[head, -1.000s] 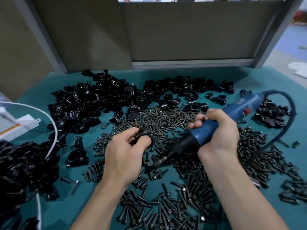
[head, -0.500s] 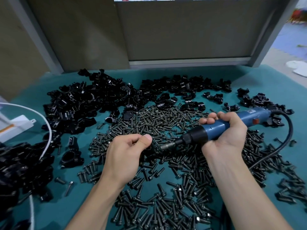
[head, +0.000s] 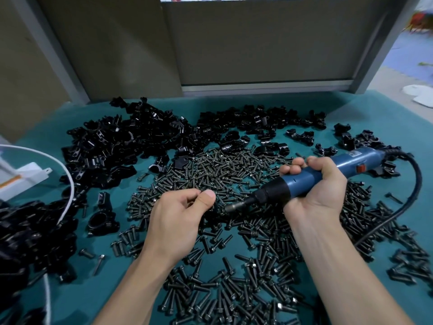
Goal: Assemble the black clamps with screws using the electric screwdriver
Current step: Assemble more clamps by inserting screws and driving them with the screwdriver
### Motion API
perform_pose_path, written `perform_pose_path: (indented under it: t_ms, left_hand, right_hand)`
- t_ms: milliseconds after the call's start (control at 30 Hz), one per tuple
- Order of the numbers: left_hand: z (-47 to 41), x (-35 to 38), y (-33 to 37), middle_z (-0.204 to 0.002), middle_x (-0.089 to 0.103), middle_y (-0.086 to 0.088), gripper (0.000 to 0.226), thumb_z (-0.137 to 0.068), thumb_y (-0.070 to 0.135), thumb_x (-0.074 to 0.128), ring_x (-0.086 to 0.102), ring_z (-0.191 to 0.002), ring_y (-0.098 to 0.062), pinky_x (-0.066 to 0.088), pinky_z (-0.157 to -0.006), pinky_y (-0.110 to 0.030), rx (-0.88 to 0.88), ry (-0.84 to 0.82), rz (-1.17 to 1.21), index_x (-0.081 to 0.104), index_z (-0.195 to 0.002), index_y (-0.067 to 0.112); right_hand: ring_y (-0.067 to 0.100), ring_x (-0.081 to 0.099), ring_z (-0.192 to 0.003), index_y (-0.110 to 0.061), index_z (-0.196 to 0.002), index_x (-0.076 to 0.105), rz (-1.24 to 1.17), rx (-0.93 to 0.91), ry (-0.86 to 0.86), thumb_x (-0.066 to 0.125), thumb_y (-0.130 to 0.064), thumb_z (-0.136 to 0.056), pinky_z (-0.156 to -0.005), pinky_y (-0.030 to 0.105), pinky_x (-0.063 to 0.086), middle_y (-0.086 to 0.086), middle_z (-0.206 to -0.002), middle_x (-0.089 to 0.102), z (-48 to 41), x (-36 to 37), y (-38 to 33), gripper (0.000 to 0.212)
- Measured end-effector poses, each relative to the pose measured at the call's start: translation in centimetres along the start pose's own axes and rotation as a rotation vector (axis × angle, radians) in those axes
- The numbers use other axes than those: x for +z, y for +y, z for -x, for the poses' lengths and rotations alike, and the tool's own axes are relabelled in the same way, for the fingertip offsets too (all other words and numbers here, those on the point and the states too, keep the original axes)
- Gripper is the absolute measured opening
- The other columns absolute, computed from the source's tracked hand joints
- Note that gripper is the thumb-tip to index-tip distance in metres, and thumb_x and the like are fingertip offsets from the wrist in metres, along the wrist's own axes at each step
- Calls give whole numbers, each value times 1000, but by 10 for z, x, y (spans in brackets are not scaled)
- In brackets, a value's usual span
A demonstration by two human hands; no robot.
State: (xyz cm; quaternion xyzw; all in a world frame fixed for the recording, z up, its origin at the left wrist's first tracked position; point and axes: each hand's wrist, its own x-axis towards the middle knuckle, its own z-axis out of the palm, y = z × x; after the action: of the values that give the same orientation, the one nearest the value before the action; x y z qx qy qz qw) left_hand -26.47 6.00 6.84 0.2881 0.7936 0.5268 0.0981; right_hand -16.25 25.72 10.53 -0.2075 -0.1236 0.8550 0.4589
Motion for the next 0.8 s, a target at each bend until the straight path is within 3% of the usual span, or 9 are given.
perform_pose_path:
  t_ms: [100, 167, 233, 300, 367, 433, 567, 700, 800]
  left_hand:
    - [0, -1, 3, -91, 73, -28, 93, -72, 95, 50, 56, -72, -19, 57, -85, -57, -29, -25, 21, 72, -81, 5]
    - [0, -1, 4, -89, 71, -29, 83, -76, 85, 53, 64, -68, -31, 56, -83, -59, -24, -13, 17, 73, -81, 5]
    - [3, 0, 6, -69, 66, -18, 76, -78, 80, 52, 59, -62, -31, 55, -72, -48, -15, 35, 13, 72, -77, 7]
    - [6, 2, 7, -55, 52, 0, 66, -80, 75, 53, 47, -55, -17, 46, -61, -39, 9, 100, 20, 70, -74, 12]
    - [11, 3, 9, -55, 53, 2, 51, -84, 69, 56, 45, -52, -11, 44, -56, -35, 53, 117, 49, 65, -73, 20]
    - [16, 4, 14, -56, 53, 10, 40, -89, 66, 56, 44, -50, -5, 37, -49, -18, 126, 86, 13, 59, -74, 29]
    - [19, 1, 19, -61, 56, 14, 28, -94, 72, 51, 47, -46, -6, 34, -45, -15, 250, 43, -143, 52, -82, 46]
    - [21, -3, 17, -73, 60, 24, 26, -96, 70, 48, 55, -55, -6, 34, -47, -14, 348, 44, -263, 45, -88, 46]
    - [20, -3, 16, -70, 58, 25, 28, -96, 70, 48, 53, -52, -5, 33, -46, -13, 350, 33, -254, 46, -87, 44]
  right_hand:
    - [15, 48, -49, -12, -83, 46, -5, 14, -4, 49, 2, -89, -57, 28, 49, 5, -64, 55, 1, 0, 1, 15]
    - [15, 48, -49, -12, -84, 47, -2, 5, -9, 50, 2, -89, -58, 28, 50, 5, -64, 55, 1, 0, 2, 15]
    - [15, 49, -50, -12, -87, 46, 2, 1, -17, 51, 2, -89, -59, 28, 51, 5, -66, 56, 2, -1, 5, 15]
    - [16, 51, -52, -12, -94, 45, -14, 13, -18, 52, 3, -88, -61, 30, 53, 7, -68, 57, 3, -2, 10, 18]
    - [17, 51, -54, -13, -100, 43, -57, 39, 1, 52, 5, -86, -63, 31, 53, 8, -70, 57, 1, -2, 12, 24]
    - [16, 50, -53, -13, -103, 43, -88, 62, 23, 51, 6, -87, -62, 30, 52, 8, -69, 57, -2, -2, 10, 26]
    - [16, 50, -52, -12, -99, 43, -104, 96, 52, 51, 5, -89, -63, 29, 53, 8, -67, 57, -9, -3, 5, 21]
    - [15, 50, -51, -11, -97, 44, -85, 123, 62, 52, 4, -90, -62, 29, 53, 8, -67, 56, -9, -2, 5, 18]
    - [15, 49, -50, -11, -98, 44, -78, 115, 68, 51, 5, -91, -60, 29, 53, 7, -66, 55, -8, -2, 3, 19]
